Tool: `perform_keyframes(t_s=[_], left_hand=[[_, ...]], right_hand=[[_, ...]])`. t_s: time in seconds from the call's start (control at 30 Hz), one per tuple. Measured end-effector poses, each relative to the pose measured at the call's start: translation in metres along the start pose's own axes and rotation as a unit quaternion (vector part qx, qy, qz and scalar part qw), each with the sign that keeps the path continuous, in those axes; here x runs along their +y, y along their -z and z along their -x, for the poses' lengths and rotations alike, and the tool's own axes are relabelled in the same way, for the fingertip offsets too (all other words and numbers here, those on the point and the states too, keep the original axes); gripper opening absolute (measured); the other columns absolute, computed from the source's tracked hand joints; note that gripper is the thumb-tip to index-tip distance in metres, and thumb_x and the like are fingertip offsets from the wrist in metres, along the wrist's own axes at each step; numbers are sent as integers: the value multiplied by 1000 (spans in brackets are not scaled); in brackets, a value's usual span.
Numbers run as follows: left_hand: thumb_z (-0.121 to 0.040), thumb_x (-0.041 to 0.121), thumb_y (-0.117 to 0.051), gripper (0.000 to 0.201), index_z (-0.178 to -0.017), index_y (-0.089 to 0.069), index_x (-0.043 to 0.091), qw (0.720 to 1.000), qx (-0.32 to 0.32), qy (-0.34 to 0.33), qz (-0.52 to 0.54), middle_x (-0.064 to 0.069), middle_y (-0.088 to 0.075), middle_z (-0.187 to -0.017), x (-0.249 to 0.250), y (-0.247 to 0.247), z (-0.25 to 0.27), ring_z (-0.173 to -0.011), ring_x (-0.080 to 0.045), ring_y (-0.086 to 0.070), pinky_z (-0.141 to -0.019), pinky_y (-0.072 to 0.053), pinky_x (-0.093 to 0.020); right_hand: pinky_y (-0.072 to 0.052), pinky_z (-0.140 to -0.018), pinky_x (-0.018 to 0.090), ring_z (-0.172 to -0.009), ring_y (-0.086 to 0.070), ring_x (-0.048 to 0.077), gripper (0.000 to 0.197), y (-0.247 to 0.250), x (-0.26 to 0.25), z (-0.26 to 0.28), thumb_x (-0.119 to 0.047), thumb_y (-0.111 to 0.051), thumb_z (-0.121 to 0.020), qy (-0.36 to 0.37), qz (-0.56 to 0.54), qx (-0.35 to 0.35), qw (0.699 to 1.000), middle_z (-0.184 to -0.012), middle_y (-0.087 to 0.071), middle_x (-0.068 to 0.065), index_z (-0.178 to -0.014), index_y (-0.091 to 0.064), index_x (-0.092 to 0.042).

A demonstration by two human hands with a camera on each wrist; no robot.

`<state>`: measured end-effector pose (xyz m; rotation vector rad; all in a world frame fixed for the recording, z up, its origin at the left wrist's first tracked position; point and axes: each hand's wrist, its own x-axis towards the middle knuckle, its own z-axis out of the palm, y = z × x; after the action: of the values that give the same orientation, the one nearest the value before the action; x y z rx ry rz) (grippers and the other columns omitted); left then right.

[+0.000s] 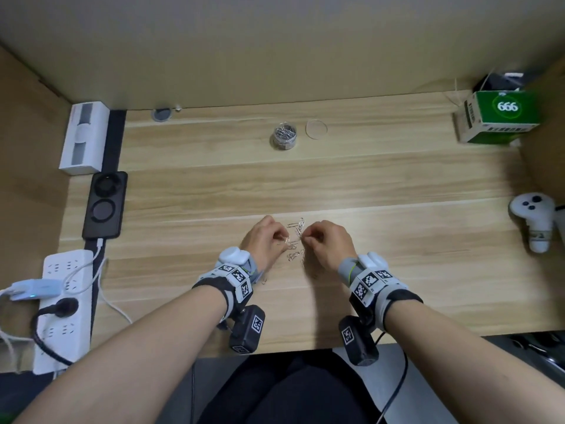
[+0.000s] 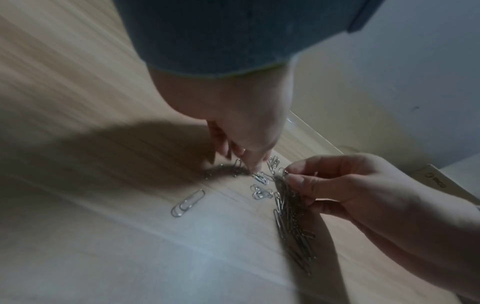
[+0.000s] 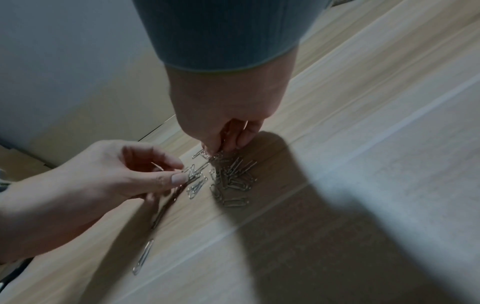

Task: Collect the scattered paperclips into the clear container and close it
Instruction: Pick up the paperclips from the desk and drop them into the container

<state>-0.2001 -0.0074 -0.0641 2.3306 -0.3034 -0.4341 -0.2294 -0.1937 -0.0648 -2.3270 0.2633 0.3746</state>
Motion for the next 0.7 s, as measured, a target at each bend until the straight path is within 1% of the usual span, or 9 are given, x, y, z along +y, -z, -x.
perform_keyframes(t_s=[0.03,0.1,0.17,0.3,0.4,0.5,0.6,0.67,0.7], left_hand=[[-66,28,-84,34,-94,-65,24,1000,2,4,-11,8,-53,-95,0,2,-2,-87,-7,-59,-78,-50,-28],[-57,45,-86,61,-109,-60,26,998,-12,27,-63,7,-50,-107,1,5,-5,-101,-9,-50,-86,-46,-28],[-56,51,-85,68,-113,-58,27,992,-35,43,-113,6,-47,-111,6,3,-6,-105,-11,-43,-88,-42,-27],[-69,41,-81,38,-101,-64,26,991,-59,28,-117,7,-53,-102,14,-6,-12,-105,-15,-47,-82,-39,-26],[-76,35,-77,18,-89,-69,27,992,-59,34,-106,9,-55,-91,18,-10,-16,-102,-17,-50,-79,-41,-30],[-79,34,-74,10,-84,-69,27,991,-54,34,-117,8,-59,-92,19,-13,-13,-103,-16,-50,-77,-43,-32],[-83,31,-71,7,-84,-68,25,991,-45,13,-125,9,-57,-92,20,-13,-10,-101,-16,-48,-73,-41,-31],[-84,31,-69,7,-84,-66,25,990,-42,1,-132,8,-56,-94,21,-14,-8,-100,-16,-47,-71,-41,-31],[-85,31,-69,7,-84,-65,25,990,-40,-2,-134,9,-55,-94,20,-14,-7,-100,-16,-47,-71,-41,-31]], right_hand=[[-50,-84,32,-92,-64,18,9,2,0,-3,-22,-70,-81,2,-7,-2,1000,-94,-71,-6,-87,-73,-28],[-51,-86,32,-92,-66,17,11,6,0,-7,-21,-71,-81,9,-22,-11,1000,-95,-73,-6,-89,-75,-27],[-52,-87,33,-90,-67,15,12,9,1,-8,-19,-72,-80,8,-33,-16,999,-93,-75,-7,-89,-76,-25],[-52,-85,33,-88,-66,17,12,15,7,-3,-19,-73,-80,6,-21,-13,1000,-90,-75,-6,-91,-76,-25],[-48,-81,31,-85,-59,14,19,22,13,7,-28,-75,-80,14,5,-21,1000,-94,-65,-6,-99,-73,-25],[-47,-77,28,-85,-55,8,44,25,21,17,-46,-81,-69,10,25,-46,999,-103,-52,-12,-108,-66,-32],[-47,-77,29,-93,-50,8,65,21,24,23,-47,-85,-60,25,68,-64,995,-112,-45,-12,-117,-56,-37],[-47,-77,32,-102,-48,11,63,18,23,24,-44,-85,-62,36,91,-63,993,-114,-45,-10,-116,-55,-37],[-47,-77,33,-105,-48,13,56,16,22,23,-42,-83,-64,42,92,-58,993,-113,-47,-10,-113,-57,-36]])
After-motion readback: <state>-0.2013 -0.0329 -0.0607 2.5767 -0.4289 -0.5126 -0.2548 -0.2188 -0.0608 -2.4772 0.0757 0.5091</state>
